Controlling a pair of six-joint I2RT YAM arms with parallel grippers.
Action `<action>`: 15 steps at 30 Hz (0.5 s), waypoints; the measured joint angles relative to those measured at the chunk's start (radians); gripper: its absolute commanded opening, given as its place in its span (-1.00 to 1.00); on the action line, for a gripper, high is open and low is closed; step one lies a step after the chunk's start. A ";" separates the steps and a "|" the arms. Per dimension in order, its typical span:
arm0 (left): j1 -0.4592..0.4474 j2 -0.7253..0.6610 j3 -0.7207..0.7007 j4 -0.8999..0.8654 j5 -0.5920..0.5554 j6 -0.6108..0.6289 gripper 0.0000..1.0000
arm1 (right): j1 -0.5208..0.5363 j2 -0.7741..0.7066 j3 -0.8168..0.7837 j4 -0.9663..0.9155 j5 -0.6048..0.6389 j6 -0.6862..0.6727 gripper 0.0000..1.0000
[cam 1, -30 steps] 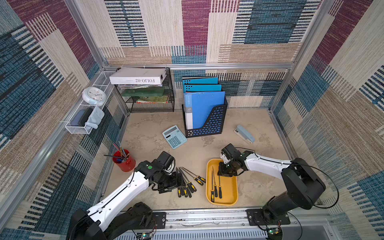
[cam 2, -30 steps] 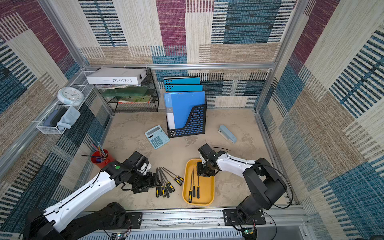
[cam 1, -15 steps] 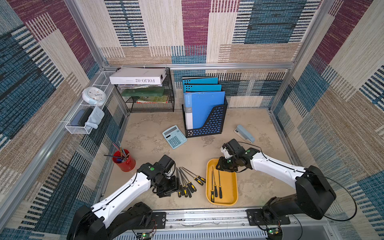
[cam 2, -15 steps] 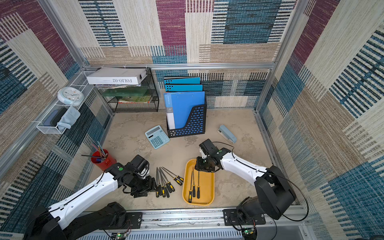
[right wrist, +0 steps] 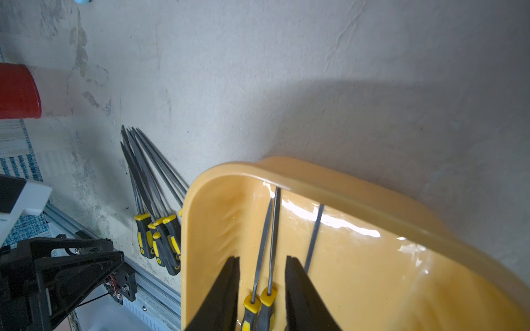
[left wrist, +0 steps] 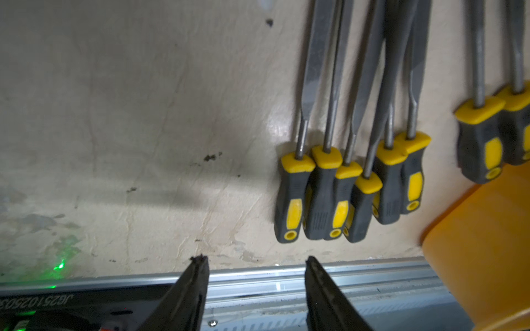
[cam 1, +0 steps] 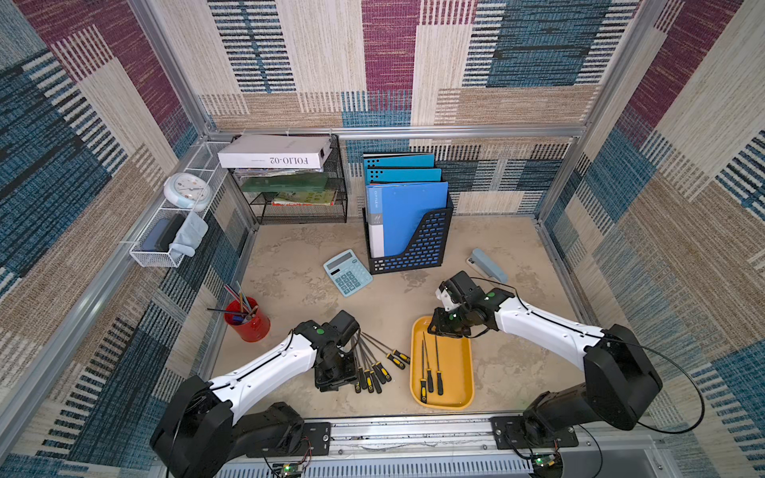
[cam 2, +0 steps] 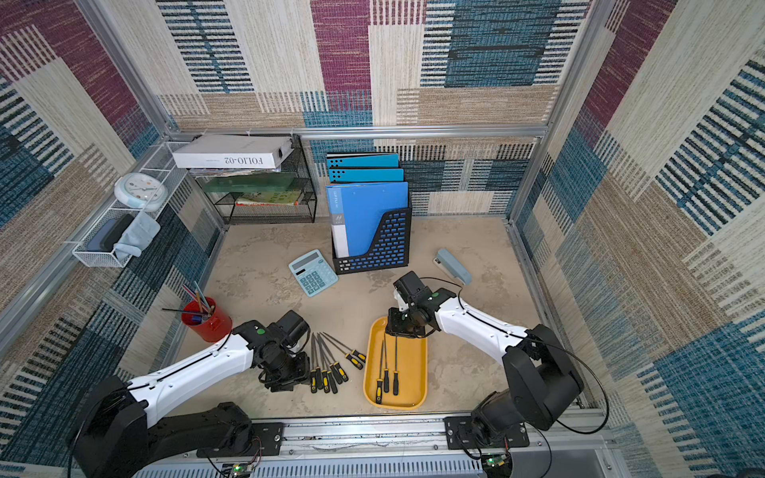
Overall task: Put the file tool into the storage box
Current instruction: Place the file tool in the storage box, then pick up the file tool from the center of the board.
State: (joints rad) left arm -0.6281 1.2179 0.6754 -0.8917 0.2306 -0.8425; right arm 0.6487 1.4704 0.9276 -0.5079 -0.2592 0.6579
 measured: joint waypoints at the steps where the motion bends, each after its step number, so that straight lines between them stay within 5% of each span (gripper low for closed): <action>1: -0.003 0.009 0.000 0.008 -0.001 -0.005 0.11 | 0.000 0.001 0.000 -0.001 0.000 -0.001 -0.35; 15: -0.015 0.163 0.021 0.107 -0.026 -0.010 -0.12 | 0.000 0.018 0.013 -0.010 -0.008 -0.024 -0.37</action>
State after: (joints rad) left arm -0.6430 1.3808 0.6964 -0.7849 0.2043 -0.8524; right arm 0.6487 1.4879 0.9405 -0.5182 -0.2668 0.6342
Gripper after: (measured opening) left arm 0.470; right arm 0.317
